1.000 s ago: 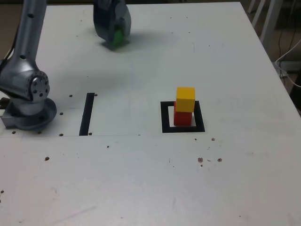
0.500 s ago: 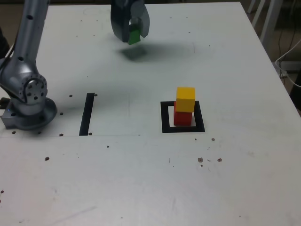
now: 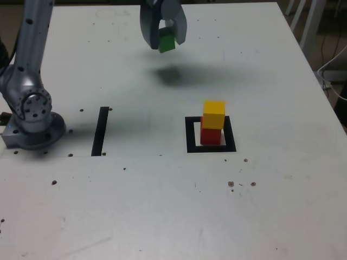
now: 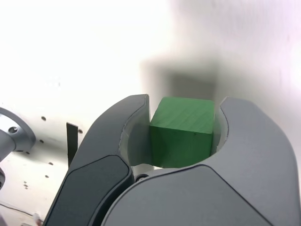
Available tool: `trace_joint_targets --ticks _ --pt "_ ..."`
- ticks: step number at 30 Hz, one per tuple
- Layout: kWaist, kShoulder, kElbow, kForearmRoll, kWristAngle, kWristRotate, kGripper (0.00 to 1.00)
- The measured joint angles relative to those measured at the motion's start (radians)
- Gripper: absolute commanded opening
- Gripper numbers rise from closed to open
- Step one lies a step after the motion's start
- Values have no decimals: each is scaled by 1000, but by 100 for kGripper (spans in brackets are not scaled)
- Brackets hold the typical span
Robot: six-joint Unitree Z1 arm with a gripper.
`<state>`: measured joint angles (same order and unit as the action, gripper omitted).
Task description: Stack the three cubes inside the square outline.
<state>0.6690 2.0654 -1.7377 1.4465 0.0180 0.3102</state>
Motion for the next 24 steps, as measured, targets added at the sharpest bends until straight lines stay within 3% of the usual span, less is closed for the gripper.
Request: trace_joint_targets --ticks 24 --pt "-381 -67 -79 100 -9 -95 30"
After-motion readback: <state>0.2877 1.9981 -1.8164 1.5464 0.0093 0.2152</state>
